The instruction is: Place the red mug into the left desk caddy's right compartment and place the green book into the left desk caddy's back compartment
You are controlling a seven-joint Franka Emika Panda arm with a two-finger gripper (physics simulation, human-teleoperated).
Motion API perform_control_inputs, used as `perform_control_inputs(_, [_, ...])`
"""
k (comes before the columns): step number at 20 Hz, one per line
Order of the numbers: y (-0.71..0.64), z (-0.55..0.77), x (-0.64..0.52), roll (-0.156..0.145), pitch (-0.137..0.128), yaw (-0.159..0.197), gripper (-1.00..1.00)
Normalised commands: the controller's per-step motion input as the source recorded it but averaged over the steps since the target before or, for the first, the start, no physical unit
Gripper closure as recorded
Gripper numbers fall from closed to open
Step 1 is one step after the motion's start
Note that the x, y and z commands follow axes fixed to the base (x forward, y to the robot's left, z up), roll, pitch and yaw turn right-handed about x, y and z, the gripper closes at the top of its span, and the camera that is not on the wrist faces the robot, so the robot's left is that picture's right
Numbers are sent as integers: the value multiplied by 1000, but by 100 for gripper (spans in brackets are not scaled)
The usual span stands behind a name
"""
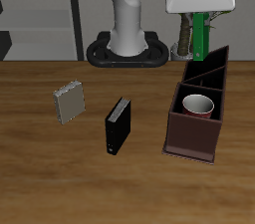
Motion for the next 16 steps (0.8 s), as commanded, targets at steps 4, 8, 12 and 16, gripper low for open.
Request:
perform_control_inputs(4, [155,69,-53,-8,3,-27,100])
perform_control_inputs(8, [109,-10,198,-32,37,-11,100])
perform_control_inputs(12, [107,-88,186,-31,32,3,100])
perform_control_inputs(16, [68,-78,315,-5,49,20,100])
